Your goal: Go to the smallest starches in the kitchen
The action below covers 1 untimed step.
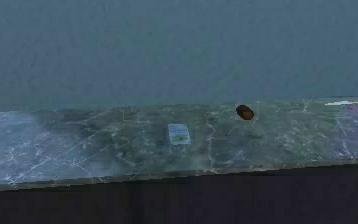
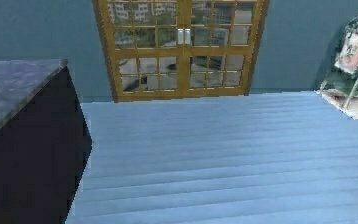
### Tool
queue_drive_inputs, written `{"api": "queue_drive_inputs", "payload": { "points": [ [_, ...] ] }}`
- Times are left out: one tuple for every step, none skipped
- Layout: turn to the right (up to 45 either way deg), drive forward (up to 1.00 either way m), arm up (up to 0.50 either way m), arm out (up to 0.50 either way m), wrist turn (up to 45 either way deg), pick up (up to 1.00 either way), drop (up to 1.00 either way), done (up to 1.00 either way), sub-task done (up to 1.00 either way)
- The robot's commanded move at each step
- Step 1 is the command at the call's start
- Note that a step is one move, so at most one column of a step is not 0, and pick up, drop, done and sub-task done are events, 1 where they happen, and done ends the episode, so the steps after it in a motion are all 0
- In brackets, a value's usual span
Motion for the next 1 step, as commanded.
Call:
{"api": "queue_drive_inputs", "payload": {
  "points": [
    [18.0, 0.0, 0.0, 0.0, 0.0, 0.0, 0.0, 0.0, 0.0]
  ]
}}
